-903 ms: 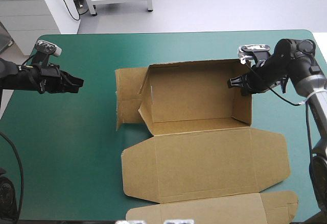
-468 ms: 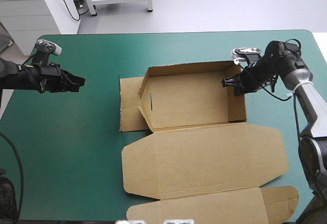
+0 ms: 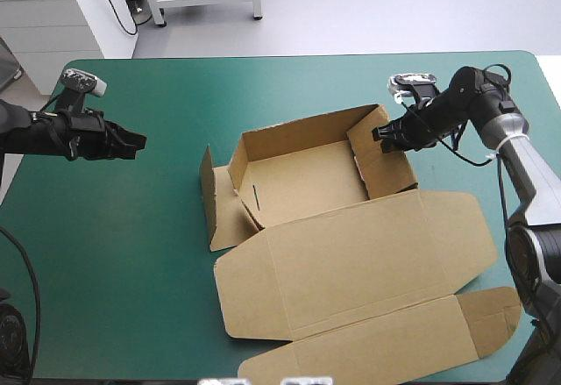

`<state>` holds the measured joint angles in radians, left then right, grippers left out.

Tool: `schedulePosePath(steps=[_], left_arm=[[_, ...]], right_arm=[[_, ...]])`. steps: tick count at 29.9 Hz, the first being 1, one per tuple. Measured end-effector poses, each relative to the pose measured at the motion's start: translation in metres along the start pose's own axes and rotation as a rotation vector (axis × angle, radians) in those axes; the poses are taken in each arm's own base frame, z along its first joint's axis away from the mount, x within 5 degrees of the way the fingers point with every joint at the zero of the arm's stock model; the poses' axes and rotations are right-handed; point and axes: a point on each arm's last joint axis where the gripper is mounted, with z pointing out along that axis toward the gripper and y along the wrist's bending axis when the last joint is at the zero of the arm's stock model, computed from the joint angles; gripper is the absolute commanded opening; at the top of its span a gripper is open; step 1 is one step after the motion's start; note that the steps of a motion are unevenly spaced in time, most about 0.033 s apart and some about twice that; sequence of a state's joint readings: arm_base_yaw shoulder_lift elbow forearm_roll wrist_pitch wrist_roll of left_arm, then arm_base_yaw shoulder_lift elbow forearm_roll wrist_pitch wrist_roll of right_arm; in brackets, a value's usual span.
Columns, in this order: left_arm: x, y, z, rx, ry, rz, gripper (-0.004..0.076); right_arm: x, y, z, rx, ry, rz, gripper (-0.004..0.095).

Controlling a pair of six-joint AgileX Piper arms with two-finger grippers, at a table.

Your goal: Fold the box

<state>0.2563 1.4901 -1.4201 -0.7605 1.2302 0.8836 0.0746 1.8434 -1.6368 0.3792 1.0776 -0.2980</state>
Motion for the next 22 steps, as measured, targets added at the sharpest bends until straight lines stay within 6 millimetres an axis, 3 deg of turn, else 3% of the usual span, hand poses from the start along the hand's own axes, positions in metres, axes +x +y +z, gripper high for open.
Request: schedulePosePath(steps=[7,15,22], left_arm=[[0.000,0.000,0.000,0.000,0.000,0.000,-0.0008],[0.000,0.000,0.000,0.001,0.001,0.000,-0.0008],[0.000,0.000,0.000,0.000,0.002,-0.005,-0.0008]], right_arm=[[-0.008,0.003,-0.011,0.004,-0.023,0.018,0.0700],[0.004,-0.005,-0.011,0.129,0.117,0.026,0.0700],[0.002,0.022,0.010,0.193,0.152,-0.049,0.0700]])
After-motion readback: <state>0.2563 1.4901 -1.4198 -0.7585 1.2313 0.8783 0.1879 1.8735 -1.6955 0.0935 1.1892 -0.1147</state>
